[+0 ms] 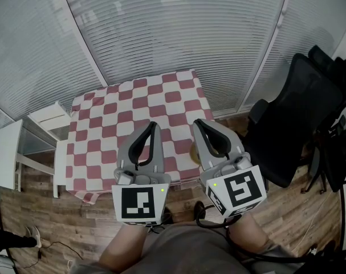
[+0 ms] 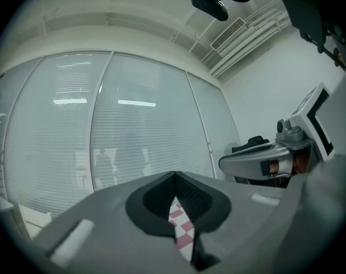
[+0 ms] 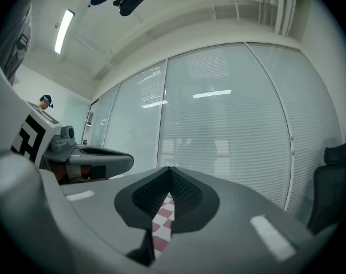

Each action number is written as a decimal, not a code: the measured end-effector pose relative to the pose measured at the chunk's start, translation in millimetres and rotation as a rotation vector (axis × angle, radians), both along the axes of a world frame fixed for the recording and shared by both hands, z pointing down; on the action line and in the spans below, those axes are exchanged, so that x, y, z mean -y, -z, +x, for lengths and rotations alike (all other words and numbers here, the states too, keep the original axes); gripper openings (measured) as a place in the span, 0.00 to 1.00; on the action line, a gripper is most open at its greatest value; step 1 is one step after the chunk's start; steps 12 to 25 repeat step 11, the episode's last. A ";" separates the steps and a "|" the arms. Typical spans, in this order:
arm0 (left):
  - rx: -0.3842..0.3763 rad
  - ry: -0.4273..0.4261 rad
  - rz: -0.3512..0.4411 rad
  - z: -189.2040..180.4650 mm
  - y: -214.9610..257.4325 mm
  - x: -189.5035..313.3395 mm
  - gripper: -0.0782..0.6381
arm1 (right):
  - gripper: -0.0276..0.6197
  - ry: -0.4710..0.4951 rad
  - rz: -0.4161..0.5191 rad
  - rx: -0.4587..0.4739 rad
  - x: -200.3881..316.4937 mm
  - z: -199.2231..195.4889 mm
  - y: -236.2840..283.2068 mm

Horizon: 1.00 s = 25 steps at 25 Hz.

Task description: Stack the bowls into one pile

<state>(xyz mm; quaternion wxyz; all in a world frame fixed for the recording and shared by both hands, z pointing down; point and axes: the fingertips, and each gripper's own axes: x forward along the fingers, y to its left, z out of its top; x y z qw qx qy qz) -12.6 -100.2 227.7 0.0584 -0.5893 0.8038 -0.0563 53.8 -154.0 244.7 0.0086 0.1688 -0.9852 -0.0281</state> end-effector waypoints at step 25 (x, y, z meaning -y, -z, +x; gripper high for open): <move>0.000 -0.001 -0.004 -1.3 -2.3 2.1 0.11 | 0.08 0.008 -0.007 -0.005 0.6 -2.6 -3.2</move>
